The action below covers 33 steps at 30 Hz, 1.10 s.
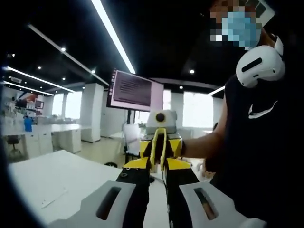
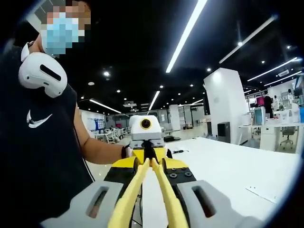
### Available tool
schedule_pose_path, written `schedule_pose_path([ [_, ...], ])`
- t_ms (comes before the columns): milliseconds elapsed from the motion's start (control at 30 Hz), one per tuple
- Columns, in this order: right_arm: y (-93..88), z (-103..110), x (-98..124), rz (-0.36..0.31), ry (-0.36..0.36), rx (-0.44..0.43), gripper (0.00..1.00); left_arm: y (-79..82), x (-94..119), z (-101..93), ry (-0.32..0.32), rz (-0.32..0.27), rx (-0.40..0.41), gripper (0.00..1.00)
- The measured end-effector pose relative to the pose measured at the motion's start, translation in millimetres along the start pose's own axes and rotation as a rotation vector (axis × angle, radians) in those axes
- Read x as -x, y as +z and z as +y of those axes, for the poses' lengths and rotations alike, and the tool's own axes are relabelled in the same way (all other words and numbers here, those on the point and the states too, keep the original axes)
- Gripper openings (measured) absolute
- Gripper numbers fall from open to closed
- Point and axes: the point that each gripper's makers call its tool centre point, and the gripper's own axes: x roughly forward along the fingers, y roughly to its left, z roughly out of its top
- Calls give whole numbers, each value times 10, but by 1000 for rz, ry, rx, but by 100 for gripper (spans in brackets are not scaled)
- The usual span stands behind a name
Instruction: Place the target food into the container with the food tongs after gripping and lifting it, then release it inside without dropping or visibly crushing the food.
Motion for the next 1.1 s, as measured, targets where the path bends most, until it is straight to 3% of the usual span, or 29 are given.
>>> schedule_pose_path([
  [400,-41,-36,14,23,-28,-21,26,-9,49,29,25,-38,20,21],
  [767,-90,-6,-24,48,-20,34,23,-35,72,16,33,-12,56,15],
  [833,-86,-23,-23,44,-27,-2,24,-29,74,14,33,-18,58,17],
  [933,-93,-36,-21,47,-34,13,25,-31,73,30,52,-29,17,19],
  [1100,-118,-55,-18,56,-46,-9,25,-59,121,46,70,-33,19,20],
])
